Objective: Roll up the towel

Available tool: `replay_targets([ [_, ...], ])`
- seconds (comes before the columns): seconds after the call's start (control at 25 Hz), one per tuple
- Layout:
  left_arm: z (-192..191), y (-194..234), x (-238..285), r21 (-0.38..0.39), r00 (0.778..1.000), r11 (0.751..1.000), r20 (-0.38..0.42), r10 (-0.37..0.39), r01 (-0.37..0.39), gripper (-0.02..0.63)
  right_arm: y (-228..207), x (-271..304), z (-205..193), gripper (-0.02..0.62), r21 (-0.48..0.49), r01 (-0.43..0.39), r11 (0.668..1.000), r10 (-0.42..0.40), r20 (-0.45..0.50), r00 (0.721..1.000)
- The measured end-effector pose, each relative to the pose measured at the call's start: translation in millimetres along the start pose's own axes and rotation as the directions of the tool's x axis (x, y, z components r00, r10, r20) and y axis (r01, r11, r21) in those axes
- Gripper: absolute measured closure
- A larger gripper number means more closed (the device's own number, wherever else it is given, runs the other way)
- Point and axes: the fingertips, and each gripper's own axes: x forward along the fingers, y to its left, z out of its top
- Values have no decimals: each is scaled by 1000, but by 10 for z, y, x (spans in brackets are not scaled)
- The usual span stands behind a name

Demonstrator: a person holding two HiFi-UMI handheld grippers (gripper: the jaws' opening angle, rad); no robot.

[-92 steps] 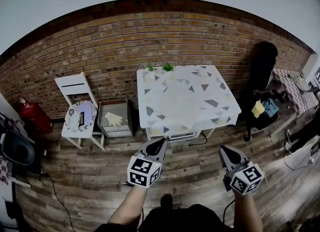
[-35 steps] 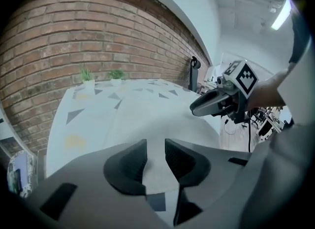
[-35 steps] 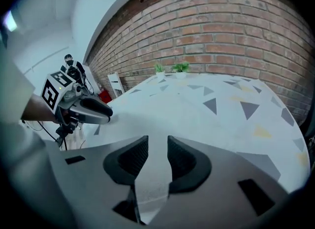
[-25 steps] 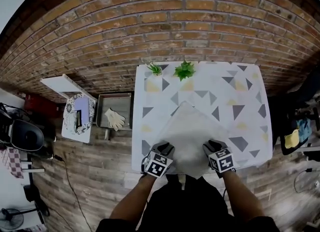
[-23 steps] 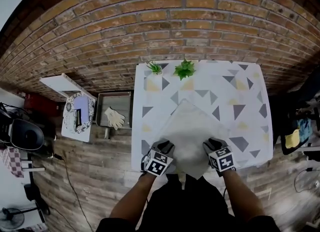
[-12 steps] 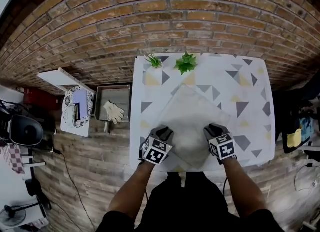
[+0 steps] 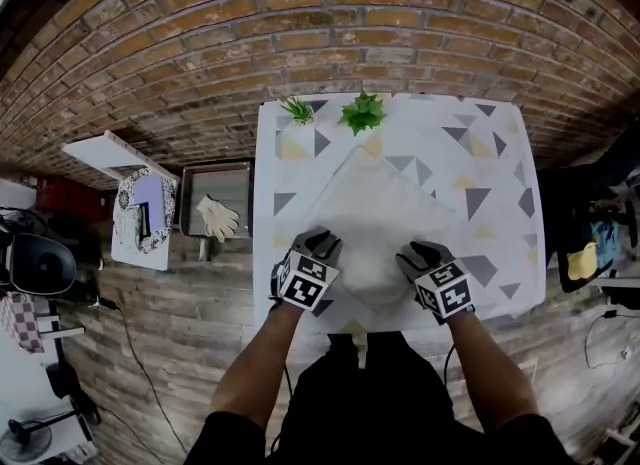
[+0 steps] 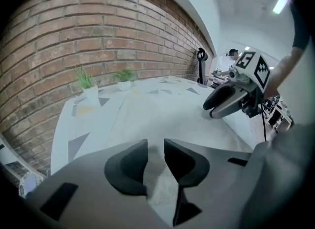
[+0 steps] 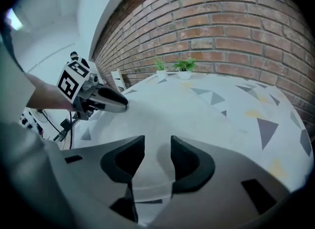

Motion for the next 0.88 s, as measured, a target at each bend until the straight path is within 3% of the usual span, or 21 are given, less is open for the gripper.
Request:
replay_targets([
  [0.16, 86, -232, -147, 32, 997, 998, 64, -53, 51, 491, 228, -241, -188, 423, -6, -3, 1000, 3, 10, 1000],
  [0.48, -203, -961, -349, 115, 985, 981, 57, -162, 154, 491, 625, -549, -612, 419, -7, -4, 1000, 3, -11, 1000],
  [0.64, -275, -1240, -338, 125, 983, 977, 48, -178, 171, 491, 793, -579, -810, 416, -142, -47, 989, 37, -76, 996],
  [0.88, -361, -1554, -299, 135, 981, 972, 2, -194, 192, 489, 918, -480, -1028, 411, -349, -110, 931, 55, -164, 985],
])
